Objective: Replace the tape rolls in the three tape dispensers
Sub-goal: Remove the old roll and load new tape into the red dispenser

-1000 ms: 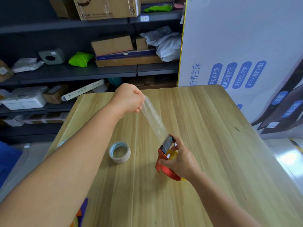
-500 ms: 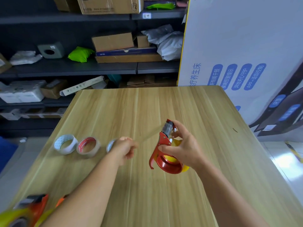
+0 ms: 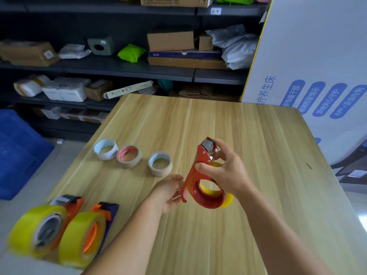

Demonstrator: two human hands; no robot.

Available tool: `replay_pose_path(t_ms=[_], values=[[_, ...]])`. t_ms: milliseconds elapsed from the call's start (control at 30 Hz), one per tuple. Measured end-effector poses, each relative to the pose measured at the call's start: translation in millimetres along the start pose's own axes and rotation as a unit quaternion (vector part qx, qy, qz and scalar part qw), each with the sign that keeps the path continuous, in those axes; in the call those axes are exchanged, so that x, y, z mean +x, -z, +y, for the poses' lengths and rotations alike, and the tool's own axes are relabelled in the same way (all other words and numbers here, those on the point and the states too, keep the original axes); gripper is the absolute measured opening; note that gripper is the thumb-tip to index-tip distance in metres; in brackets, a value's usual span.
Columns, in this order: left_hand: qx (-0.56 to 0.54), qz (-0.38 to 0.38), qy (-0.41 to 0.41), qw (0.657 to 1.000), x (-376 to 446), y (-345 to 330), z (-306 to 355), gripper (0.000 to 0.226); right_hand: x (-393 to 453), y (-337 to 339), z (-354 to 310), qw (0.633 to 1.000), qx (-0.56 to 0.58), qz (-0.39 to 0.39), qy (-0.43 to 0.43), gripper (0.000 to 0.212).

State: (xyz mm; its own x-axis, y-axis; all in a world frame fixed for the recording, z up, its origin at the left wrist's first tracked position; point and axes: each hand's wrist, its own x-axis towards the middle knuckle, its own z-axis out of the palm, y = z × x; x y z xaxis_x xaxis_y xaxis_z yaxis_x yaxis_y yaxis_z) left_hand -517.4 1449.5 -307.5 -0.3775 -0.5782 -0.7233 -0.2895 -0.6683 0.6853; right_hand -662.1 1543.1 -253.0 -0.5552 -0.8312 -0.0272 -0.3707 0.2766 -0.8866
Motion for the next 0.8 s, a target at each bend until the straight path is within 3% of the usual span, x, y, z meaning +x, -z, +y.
replay_pose_path(t_ms=[100,267,367,433,567,700,800], values=[[-0.013,-0.022,-0.012,1.0,-15,8,-11,0.028,-4,-8,-8,1.0,0.0,-0.016,0.006,0.062],[-0.078,-0.066,-0.06,0.993,-37,33,-37,0.033,-22,-19,-19,1.0,0.007,-0.012,0.005,0.084],[-0.107,-0.117,-0.097,0.982,-54,48,-59,0.038,-34,-27,-27,1.0,0.003,-0.006,0.011,0.07],[-0.031,-0.13,-0.153,0.979,-69,57,-75,0.043,-43,-36,-31,1.0,-0.009,0.0,0.009,0.056],[0.115,-0.067,-0.259,0.957,-98,73,-109,0.077,-69,-65,-39,0.999,-0.025,0.01,-0.02,0.044],[0.117,-0.022,-0.325,0.938,-116,89,-151,0.082,-101,-104,-46,0.997,-0.044,0.012,-0.054,0.044],[0.089,0.045,-0.325,0.941,-124,103,-171,0.075,-125,-127,-48,0.996,-0.035,0.022,-0.084,0.042]])
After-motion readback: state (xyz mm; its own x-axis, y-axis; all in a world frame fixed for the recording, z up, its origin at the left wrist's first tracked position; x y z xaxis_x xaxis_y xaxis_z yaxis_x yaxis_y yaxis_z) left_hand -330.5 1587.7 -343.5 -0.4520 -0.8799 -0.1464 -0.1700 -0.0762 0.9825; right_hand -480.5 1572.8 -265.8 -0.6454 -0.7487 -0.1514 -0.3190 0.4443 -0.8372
